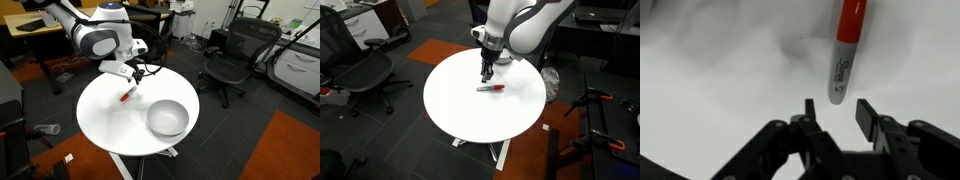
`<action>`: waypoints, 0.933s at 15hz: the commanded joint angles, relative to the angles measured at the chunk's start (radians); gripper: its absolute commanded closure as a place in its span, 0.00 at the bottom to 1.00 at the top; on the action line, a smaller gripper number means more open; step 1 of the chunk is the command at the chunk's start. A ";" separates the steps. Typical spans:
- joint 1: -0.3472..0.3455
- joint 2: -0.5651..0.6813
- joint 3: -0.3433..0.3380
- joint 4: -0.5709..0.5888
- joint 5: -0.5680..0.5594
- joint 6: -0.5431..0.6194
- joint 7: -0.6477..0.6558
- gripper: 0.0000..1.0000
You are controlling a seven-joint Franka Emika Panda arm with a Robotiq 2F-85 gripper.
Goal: Remove the marker from the grey bowl and place it on the table
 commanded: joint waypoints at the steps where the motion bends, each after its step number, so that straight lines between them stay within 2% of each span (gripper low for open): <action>1: -0.019 -0.004 0.013 -0.003 -0.016 -0.006 -0.028 0.20; 4: -0.020 -0.002 0.013 -0.001 -0.015 -0.010 -0.032 0.01; 9: -0.016 -0.003 0.009 0.002 -0.028 -0.035 -0.038 0.00; 10: -0.005 0.006 0.003 0.002 -0.019 -0.009 -0.005 0.00; 14: -0.005 0.006 0.003 0.002 -0.027 -0.012 -0.006 0.00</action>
